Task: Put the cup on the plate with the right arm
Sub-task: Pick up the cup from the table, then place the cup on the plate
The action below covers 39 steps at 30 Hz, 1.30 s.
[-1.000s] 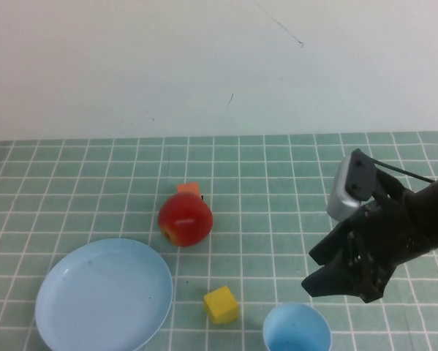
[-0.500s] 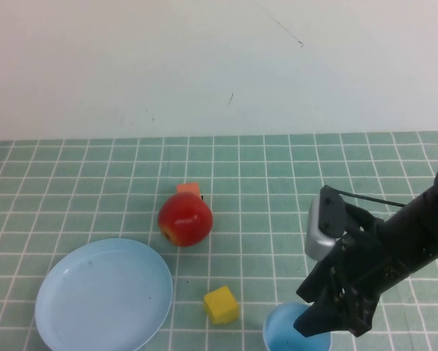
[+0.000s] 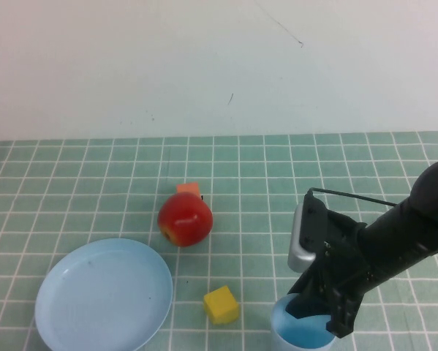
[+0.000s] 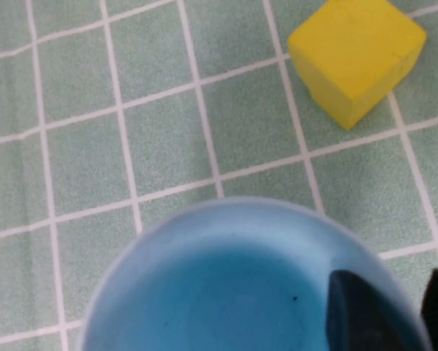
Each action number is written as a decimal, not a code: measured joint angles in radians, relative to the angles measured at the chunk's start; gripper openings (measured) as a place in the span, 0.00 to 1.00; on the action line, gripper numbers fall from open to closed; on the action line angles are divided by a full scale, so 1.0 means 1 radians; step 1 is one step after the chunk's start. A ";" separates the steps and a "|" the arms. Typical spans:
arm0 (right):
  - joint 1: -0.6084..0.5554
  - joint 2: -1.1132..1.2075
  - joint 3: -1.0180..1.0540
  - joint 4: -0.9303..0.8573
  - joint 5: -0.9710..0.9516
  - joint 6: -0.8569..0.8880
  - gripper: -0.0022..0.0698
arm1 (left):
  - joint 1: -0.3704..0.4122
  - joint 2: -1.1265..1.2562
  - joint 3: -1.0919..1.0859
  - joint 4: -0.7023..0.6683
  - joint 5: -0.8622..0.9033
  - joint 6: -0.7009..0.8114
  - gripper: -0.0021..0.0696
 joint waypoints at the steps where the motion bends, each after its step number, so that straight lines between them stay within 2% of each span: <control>1: 0.000 0.000 0.000 0.000 -0.004 -0.011 0.26 | 0.000 0.000 0.000 0.000 0.000 0.000 0.02; 3: 0.000 0.000 0.000 0.000 -0.009 -0.033 0.13 | 0.000 0.000 0.000 0.000 0.000 0.000 0.02; 5: 0.000 0.000 -0.002 0.000 -0.002 -0.043 0.09 | 0.000 0.000 0.000 0.000 0.000 0.000 0.02; 15: 0.002 0.002 -0.162 0.044 0.095 -0.042 0.07 | 0.000 0.000 0.000 0.000 0.000 -0.003 0.02; 21: 0.016 0.006 -0.306 0.121 0.034 -0.032 0.07 | 0.000 0.000 0.000 0.000 0.000 -0.003 0.02; 28: 0.103 0.116 -0.382 0.278 -0.053 -0.035 0.07 | 0.000 0.000 0.000 0.000 0.000 -0.003 0.02; 34: 0.206 0.271 -0.420 0.518 -0.098 -0.182 0.07 | 0.000 0.000 0.000 0.000 0.000 -0.003 0.02; 39: 0.265 0.341 -0.489 0.573 -0.152 -0.257 0.07 | 0.000 0.000 0.000 0.000 0.000 -0.003 0.02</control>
